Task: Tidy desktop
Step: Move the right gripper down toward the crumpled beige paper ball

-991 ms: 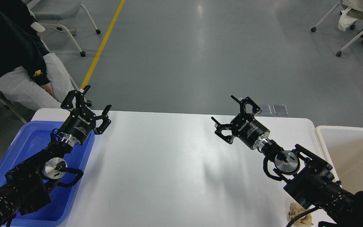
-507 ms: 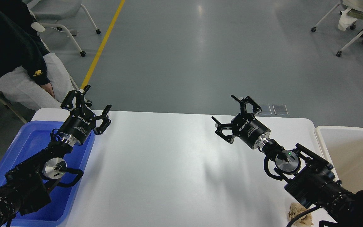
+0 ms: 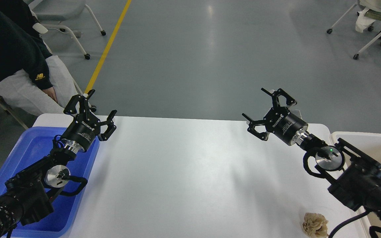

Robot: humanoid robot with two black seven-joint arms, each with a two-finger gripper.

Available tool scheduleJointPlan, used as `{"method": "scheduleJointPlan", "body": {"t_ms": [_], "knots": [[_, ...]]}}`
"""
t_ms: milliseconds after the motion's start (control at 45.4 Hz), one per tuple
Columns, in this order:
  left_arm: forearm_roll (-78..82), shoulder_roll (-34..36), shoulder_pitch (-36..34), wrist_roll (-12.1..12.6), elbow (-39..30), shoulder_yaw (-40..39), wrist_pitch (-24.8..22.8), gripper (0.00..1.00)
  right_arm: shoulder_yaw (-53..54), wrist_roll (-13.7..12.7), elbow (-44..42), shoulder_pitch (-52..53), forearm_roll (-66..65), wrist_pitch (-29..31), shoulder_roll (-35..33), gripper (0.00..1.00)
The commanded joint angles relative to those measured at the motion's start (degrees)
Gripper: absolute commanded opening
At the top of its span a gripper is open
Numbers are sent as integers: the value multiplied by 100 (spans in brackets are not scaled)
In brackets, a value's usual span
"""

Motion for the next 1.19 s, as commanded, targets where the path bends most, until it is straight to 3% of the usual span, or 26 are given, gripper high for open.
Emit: {"method": "scheduleJointPlan", "body": {"t_ms": [0, 154, 441, 595, 969, 1167], "knots": [[1, 0, 0, 1, -1, 0, 0, 100, -53, -14, 1437, -68, -382, -464, -1197, 100], [2, 0, 0, 1, -1, 0, 0, 100, -334, -6, 2554, -147, -732, -931, -2182, 100], [2, 0, 0, 1, -1, 0, 0, 100, -598, -14, 3539, -191, -1787, -1019, -3606, 100], [2, 0, 0, 10, -1, 0, 0, 100, -1081, -5, 4083, -183, -2235, -1353, -4169, 100], [2, 0, 0, 19, -1, 0, 0, 100, -2250, -5, 6017, 125, -2869, -2829, -5039, 100], [2, 0, 0, 19, -1, 9, 0, 100, -3347, 3, 6238, 125, -3571, -3435, -5127, 100]]}}
